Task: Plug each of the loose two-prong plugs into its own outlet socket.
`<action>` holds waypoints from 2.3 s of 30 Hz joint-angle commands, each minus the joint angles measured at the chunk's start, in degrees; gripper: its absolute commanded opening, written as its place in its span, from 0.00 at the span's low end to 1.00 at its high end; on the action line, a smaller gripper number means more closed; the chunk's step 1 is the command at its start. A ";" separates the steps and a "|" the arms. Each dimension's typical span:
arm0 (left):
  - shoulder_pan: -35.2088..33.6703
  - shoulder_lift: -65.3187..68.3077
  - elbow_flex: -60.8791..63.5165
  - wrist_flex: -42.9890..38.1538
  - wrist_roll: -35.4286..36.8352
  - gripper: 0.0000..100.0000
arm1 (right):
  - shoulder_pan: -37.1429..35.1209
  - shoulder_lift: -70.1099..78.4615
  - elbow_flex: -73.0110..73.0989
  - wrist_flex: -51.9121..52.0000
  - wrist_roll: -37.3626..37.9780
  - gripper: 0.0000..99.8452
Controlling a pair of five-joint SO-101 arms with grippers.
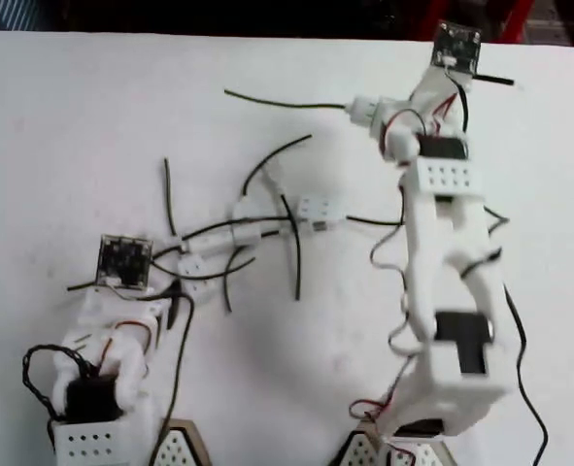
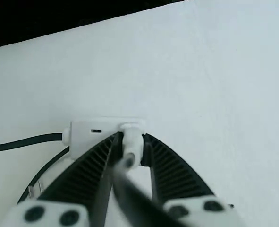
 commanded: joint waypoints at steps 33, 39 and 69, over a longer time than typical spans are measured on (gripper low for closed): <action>-0.13 -0.22 -0.35 -1.32 -0.44 0.24 | -10.95 26.95 -62.77 59.74 23.12 0.07; -0.13 -0.22 -0.35 -1.32 -0.44 0.24 | -13.76 25.27 -56.88 59.82 27.60 0.02; -0.13 -0.22 -0.35 -1.32 -0.44 0.24 | -22.99 11.91 -10.46 40.40 58.02 0.13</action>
